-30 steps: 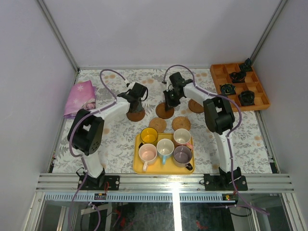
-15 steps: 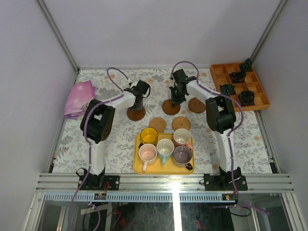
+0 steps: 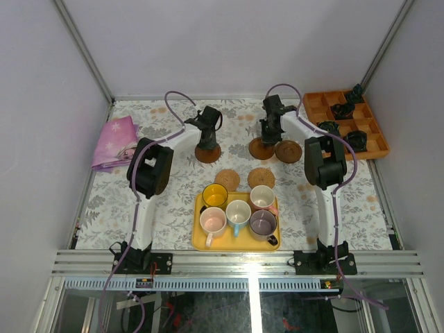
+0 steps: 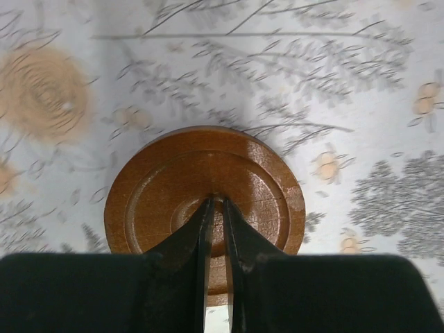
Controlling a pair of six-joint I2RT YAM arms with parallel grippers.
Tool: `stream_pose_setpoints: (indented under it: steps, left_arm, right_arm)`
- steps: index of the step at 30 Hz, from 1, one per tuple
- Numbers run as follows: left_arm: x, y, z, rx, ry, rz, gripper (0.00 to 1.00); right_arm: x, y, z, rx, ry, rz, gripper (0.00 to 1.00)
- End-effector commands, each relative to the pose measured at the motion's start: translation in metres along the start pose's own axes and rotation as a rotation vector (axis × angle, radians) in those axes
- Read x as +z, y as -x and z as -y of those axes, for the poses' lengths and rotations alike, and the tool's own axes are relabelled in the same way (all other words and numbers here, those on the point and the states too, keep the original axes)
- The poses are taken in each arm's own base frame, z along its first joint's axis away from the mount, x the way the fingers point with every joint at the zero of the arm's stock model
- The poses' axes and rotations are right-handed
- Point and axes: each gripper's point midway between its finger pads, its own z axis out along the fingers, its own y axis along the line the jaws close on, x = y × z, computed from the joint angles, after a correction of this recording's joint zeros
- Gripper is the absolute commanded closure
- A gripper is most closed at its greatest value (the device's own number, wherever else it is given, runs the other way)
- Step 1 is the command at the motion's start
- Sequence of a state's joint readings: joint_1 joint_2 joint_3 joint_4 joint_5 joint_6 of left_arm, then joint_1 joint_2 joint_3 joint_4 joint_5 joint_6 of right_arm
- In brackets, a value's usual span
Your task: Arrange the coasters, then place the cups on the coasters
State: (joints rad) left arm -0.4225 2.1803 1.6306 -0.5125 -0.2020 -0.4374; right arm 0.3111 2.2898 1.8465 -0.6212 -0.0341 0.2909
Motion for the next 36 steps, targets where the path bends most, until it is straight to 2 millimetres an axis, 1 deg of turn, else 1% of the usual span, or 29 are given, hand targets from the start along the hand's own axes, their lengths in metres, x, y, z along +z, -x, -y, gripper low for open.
stream_pose_setpoints:
  steps: [1,6,10,20,23,31,36]
  left_arm:
    - [0.018,-0.004,0.034,0.020,-0.155,-0.052,0.90]
    - [0.020,0.004,0.061,0.007,-0.268,-0.055,0.89]
    - [0.019,0.007,0.079,0.000,-0.355,-0.066,0.86]
    - [0.015,0.005,0.116,-0.040,-0.554,-0.112,0.80]
    - [0.013,0.003,0.122,-0.050,-0.593,-0.128,0.79]
    - [0.013,0.003,0.128,-0.066,-0.620,-0.134,0.75]
    - [0.014,0.005,0.128,-0.072,-0.619,-0.128,0.73]
  right_arm:
    - [-0.003,0.003,0.021,0.016,-0.081,-0.008,1.00]
    - [-0.005,0.006,0.019,0.008,-0.066,0.002,1.00]
    - [-0.007,0.010,0.015,-0.001,-0.049,0.013,1.00]
    - [-0.009,0.014,0.001,-0.006,0.023,0.021,1.00]
    - [-0.009,0.016,-0.001,-0.009,0.038,0.025,1.00]
    - [-0.006,0.028,-0.014,-0.017,0.103,0.039,1.00]
    - [-0.004,0.028,-0.025,-0.017,0.143,0.028,1.00]
